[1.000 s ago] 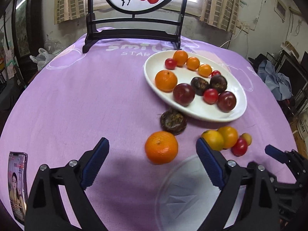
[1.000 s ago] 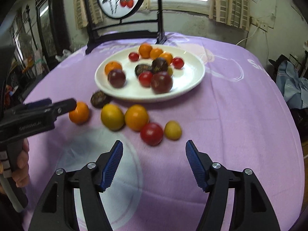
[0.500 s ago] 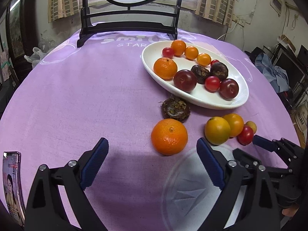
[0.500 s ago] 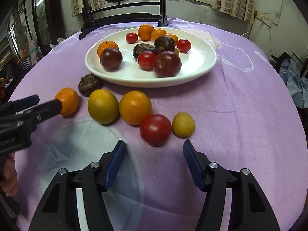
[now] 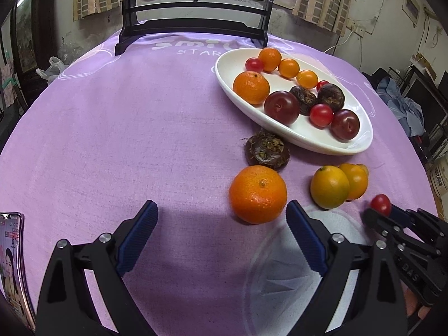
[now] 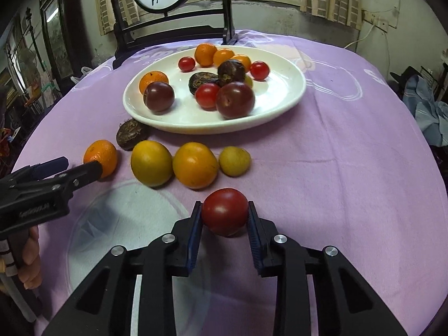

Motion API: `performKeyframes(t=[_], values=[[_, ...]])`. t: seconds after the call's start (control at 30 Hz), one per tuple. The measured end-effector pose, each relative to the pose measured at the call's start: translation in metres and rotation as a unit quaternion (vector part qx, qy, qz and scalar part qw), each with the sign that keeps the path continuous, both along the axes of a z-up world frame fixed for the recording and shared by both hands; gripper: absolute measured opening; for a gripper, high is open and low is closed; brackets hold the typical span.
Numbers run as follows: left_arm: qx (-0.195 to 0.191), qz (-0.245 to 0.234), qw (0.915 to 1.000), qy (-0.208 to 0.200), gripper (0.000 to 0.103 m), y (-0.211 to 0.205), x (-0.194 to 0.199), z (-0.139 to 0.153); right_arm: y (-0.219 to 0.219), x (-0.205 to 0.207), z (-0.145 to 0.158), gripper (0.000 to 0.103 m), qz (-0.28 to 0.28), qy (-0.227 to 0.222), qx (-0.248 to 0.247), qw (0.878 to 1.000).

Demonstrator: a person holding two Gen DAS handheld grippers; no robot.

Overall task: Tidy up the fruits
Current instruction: 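Carry a red tomato to the plate with right tool while left tool carries an orange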

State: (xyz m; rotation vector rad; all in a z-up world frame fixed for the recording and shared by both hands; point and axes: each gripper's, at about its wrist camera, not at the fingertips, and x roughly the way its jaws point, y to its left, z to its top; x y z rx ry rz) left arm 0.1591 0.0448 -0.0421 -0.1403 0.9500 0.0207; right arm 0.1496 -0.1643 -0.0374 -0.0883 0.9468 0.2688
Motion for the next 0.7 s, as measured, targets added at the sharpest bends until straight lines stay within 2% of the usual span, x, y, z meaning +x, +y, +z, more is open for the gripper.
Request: performKeyframes(t=[0.13,0.37,0.5,0.57,0.6,0.7], values=[[0.004,-0.005,1.0000,-0.003,0.090,-0.004,0.000,-0.001,-0.008,-0.010,-0.001,0.032,-0.003,0.010,0.016,1.000],[0.028,-0.004,0.9996,-0.008,0.090,-0.013,0.007,-0.006,-0.003,-0.017,0.001,0.032,0.019,0.005,0.014,1.000],[0.032,-0.005,0.9995,-0.001,0.084,-0.014,0.011,-0.011,-0.002,-0.020,0.004,0.032,0.025,0.002,0.017,1.000],[0.036,-0.009,0.9993,-0.004,0.079,-0.016,0.012,-0.010,-0.002,-0.021,0.005,0.032,0.027,0.000,0.018,0.999],[0.034,-0.013,0.9993,-0.007,0.072,-0.017,0.012,-0.010,-0.001,-0.021,0.004,0.032,0.028,0.000,0.019,0.999],[0.018,-0.045,0.9987,-0.018,0.043,-0.025,0.011,-0.006,0.000,-0.020,0.003,0.032,0.029,0.003,0.016,0.999]])
